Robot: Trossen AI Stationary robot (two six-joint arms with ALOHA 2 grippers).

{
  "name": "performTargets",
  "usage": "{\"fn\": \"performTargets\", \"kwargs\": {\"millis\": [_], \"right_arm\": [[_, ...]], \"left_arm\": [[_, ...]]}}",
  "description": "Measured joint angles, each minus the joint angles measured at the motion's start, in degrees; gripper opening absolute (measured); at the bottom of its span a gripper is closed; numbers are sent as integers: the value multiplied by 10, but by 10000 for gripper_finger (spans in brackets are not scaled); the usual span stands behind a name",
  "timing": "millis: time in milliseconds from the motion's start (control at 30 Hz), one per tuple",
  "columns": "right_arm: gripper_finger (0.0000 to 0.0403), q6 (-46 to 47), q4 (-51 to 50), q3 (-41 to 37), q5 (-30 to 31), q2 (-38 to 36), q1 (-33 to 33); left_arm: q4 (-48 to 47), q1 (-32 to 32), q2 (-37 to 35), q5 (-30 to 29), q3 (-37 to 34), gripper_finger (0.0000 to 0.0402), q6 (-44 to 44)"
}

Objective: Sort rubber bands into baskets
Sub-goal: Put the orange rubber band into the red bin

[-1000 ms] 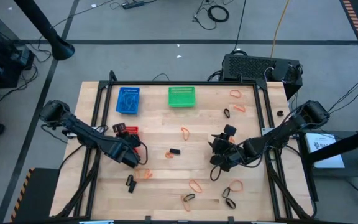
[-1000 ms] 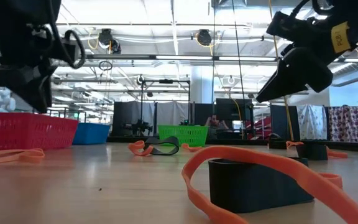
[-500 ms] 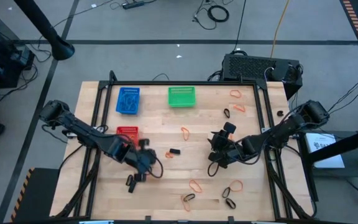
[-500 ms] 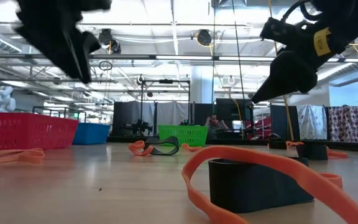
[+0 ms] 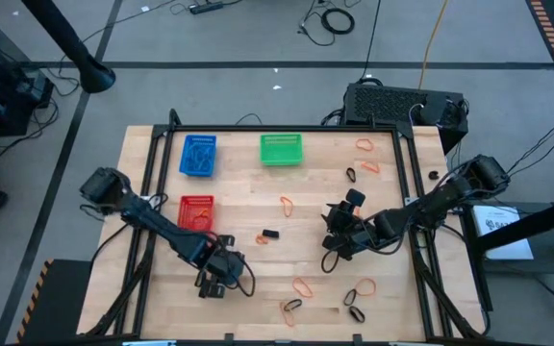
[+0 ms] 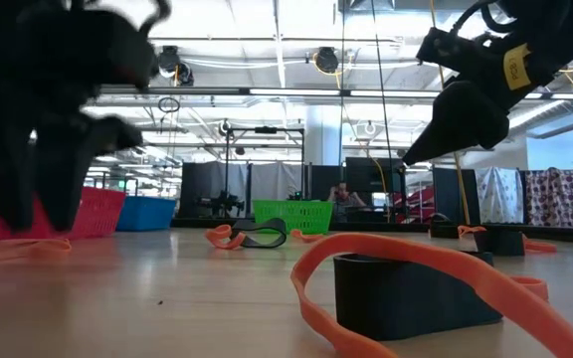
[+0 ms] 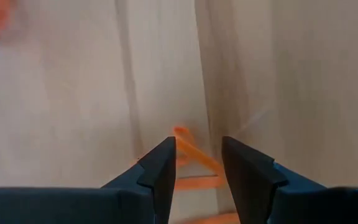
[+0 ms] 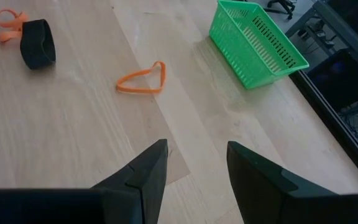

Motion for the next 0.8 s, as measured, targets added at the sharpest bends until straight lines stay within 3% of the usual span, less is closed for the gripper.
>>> {"fn": "performTargets", "kwargs": {"millis": [300, 567, 800], "right_arm": [[160, 0, 0, 0, 0, 0, 0], [160, 0, 0, 0, 0, 0, 0], [160, 0, 0, 0, 0, 0, 0]], "left_arm": [[-14, 3, 34, 13, 2, 130, -2], [-29, 15, 29, -9, 2, 12, 2], [-197, 15, -6, -162, 55, 5, 2]]}}
